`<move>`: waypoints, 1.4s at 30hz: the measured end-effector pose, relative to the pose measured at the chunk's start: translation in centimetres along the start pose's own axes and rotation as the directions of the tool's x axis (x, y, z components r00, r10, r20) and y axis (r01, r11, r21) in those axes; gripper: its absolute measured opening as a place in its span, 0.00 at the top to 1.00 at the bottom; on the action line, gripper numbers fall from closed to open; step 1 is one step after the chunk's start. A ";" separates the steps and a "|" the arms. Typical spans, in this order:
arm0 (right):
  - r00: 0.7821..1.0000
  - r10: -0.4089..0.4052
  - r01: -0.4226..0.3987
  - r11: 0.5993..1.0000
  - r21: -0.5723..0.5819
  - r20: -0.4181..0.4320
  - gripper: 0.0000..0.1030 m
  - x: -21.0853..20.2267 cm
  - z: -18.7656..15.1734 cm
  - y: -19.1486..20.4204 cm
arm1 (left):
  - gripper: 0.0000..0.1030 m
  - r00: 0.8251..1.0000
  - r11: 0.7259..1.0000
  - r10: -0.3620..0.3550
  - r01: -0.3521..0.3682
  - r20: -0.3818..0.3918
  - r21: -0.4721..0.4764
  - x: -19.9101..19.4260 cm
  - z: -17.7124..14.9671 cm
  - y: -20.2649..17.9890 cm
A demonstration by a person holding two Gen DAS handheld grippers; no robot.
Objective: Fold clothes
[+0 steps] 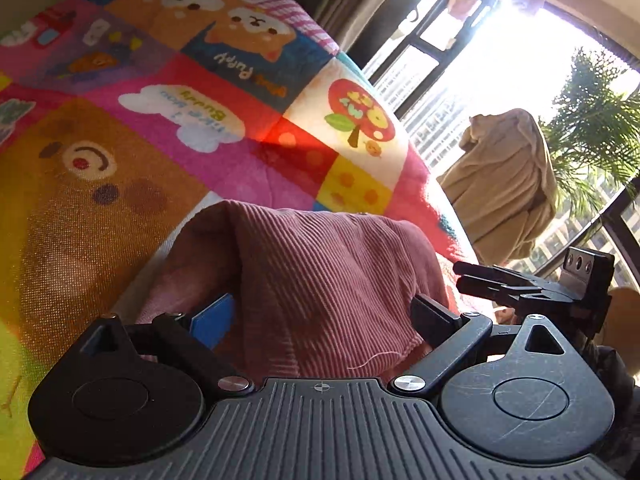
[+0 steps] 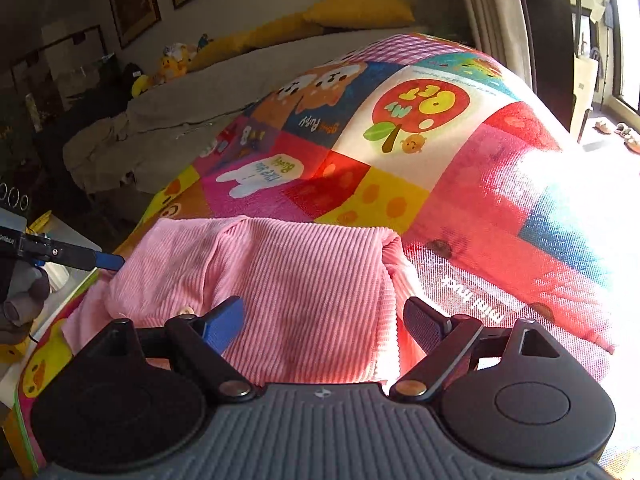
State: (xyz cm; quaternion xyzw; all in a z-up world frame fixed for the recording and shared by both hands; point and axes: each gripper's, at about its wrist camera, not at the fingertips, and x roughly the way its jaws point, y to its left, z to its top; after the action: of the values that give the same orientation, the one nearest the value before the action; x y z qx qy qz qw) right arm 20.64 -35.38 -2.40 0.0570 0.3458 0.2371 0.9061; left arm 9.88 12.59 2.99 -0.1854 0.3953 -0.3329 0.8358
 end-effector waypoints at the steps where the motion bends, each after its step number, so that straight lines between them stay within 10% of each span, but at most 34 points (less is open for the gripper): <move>1: 1.000 0.009 -0.009 1.000 0.027 -0.011 0.39 0.7 0.2 -0.4 | 0.05 1.000 1.000 0.022 -0.022 0.000 -0.008 0.7 0.0 0.0; 13: 0.999 -0.022 0.016 0.986 0.167 0.034 0.43 1.1 -0.5 -2.4 | 0.05 0.999 0.997 -0.041 0.041 0.000 -0.073 2.7 -0.3 0.0; 19: 0.994 0.105 -0.098 0.955 0.279 -0.012 0.40 3.6 -1.3 -3.2 | 0.05 0.999 0.995 -0.041 0.039 -0.020 -0.095 3.8 -0.6 -0.2; 23: 0.969 0.245 -0.248 0.966 0.081 0.044 0.40 0.8 -0.4 1.0 | 0.05 0.986 0.983 -0.157 0.161 0.053 -0.092 1.2 0.0 -0.6; 28: 0.992 0.124 -0.124 0.983 0.134 0.006 0.40 2.0 -0.4 -0.4 | 0.05 0.998 0.993 -0.060 0.062 0.026 -0.098 1.7 0.0 0.1; 34: 0.986 0.164 -0.156 0.950 0.272 -0.010 0.46 5.6 -0.1 -2.4 | 0.05 1.000 0.987 -0.010 0.011 0.009 -0.158 4.8 0.1 0.3; 38: 0.981 0.194 -0.195 0.957 0.216 0.025 0.64 4.1 0.7 -1.0 | 0.40 1.000 0.995 0.002 0.000 0.013 -0.099 3.9 1.0 -1.1; 42: 0.973 0.224 -0.230 0.960 0.162 0.055 0.66 0.7 0.2 0.2 | 0.45 1.000 0.998 0.031 -0.031 -0.004 -0.060 2.1 -0.5 -1.4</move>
State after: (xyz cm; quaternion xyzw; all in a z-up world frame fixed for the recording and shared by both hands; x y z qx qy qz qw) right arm 21.15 -34.90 -2.63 0.1764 0.3393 0.3084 0.8710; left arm 9.89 10.12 2.31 -0.2037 0.4091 -0.3080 0.8344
